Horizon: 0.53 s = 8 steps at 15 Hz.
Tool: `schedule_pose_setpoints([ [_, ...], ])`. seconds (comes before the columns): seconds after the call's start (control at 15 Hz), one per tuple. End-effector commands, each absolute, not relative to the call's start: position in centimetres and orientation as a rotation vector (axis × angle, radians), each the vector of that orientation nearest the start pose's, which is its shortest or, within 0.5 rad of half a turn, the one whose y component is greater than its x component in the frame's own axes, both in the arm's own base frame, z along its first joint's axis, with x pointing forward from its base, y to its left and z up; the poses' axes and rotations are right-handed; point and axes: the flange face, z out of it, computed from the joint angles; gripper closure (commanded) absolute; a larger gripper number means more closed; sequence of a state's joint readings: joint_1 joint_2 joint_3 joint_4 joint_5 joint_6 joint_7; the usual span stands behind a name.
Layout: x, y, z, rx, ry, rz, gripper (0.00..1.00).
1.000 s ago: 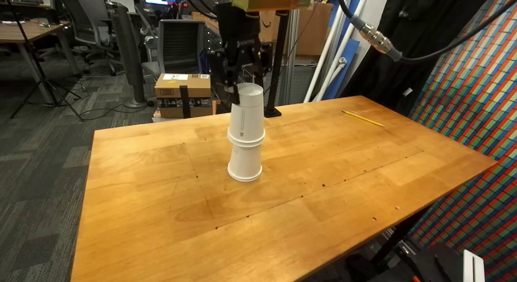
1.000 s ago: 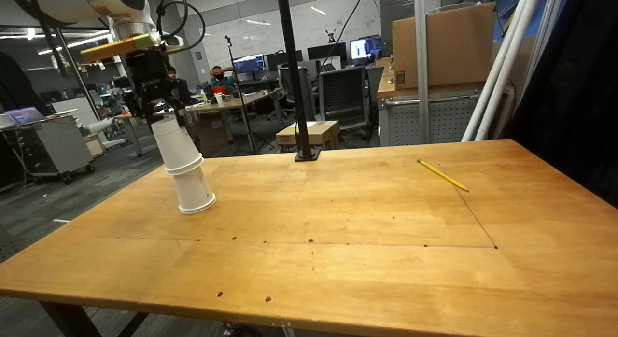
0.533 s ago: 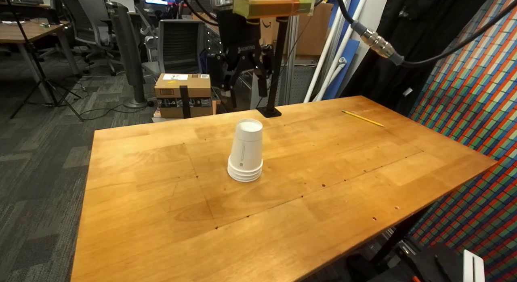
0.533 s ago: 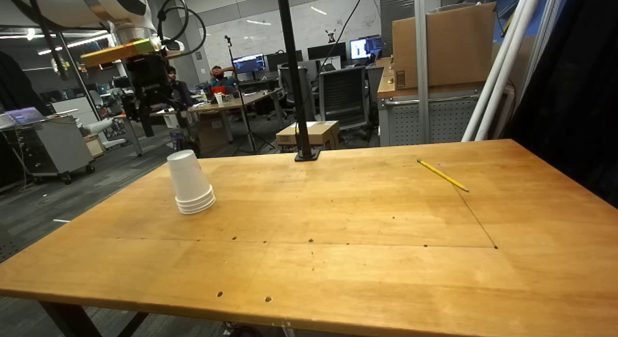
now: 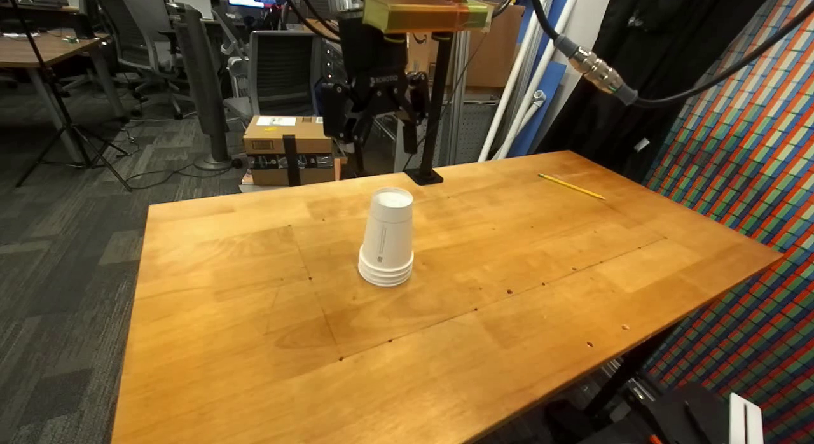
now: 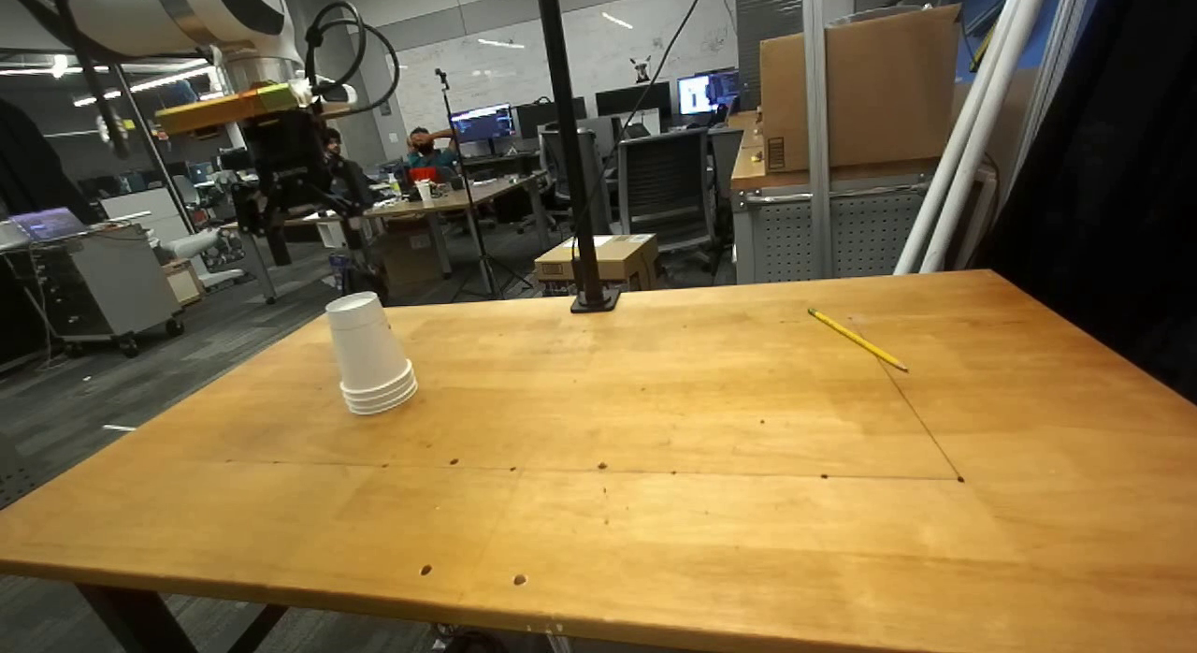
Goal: Stack all the cups together
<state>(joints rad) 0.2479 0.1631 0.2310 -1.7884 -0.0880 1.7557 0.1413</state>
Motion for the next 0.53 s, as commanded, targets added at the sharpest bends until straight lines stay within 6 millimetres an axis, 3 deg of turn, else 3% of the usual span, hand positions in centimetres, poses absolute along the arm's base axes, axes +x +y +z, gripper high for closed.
schedule_pose_setpoints([
  [0.0, 52.0, 25.3, 45.9, -3.152, -0.549, 0.224, 0.00],
  [0.27, 51.5, 24.3, 48.2, -3.148, -0.491, 0.142, 0.00],
  [0.33, 52.5, 25.2, 46.3, -3.168, -0.548, 0.222, 0.00],
  [0.47, 52.3, 24.8, 47.4, -3.166, -0.533, 0.185, 0.00],
])
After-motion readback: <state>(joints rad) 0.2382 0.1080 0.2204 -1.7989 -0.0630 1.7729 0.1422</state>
